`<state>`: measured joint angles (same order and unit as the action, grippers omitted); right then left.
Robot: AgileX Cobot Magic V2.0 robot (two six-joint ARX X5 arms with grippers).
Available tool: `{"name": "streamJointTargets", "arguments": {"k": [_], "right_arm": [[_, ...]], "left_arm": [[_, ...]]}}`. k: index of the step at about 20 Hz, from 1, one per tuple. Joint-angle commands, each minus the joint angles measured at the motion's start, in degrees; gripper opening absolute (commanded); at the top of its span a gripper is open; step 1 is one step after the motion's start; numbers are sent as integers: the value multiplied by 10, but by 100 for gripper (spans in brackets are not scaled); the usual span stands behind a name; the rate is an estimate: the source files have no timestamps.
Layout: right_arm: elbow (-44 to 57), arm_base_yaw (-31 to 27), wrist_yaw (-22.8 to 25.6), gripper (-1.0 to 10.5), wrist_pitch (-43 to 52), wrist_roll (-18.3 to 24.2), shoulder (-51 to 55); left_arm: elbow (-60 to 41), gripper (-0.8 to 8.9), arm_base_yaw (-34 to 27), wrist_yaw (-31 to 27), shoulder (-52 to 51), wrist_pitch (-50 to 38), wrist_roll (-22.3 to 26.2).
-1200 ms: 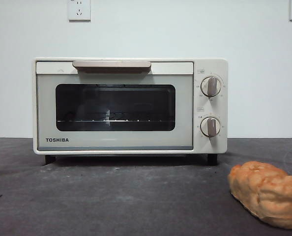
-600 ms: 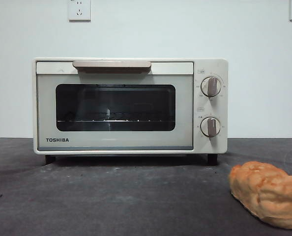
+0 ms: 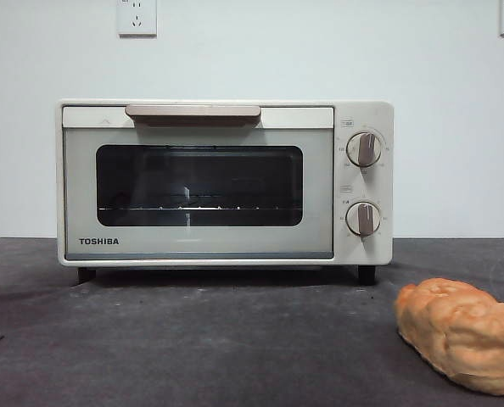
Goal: The left arm flap open the oven, the right arm pick bread and place it into oven, the left arm flap close the oven
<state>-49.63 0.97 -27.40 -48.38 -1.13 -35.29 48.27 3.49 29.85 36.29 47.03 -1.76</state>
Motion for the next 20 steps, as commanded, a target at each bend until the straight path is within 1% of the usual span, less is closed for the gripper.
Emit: {"name": "streamJointTargets", "arguments": {"k": [1, 4, 9, 10, 12, 13, 16, 20], "right_arm": [[-19, 14, -5, 6, -45, 41, -21], [-19, 27, -4, 6, -65, 47, -29], [-19, 31, 4, 16, -65, 45, -32], [-19, 31, 4, 83, -65, 45, -32], [-19, 31, 4, 307, -65, 41, -32], [-19, 31, 4, 391, -65, 36, -32], [-19, 35, 4, 397, -65, 17, -32], [-16, 68, 4, 397, -66, -15, -50]], "left_arm": [[14, 16, 8, 4, 8, 0, 31], [14, 16, 11, 4, 8, 0, 33], [14, 16, 11, 4, 7, 0, 33], [14, 16, 11, 4, 7, 1, 33], [14, 16, 11, 4, 7, 1, 33], [14, 16, 11, 4, 7, 1, 33], [14, 16, 11, 4, 7, 1, 33], [14, 16, 11, 4, 7, 1, 33]]}}
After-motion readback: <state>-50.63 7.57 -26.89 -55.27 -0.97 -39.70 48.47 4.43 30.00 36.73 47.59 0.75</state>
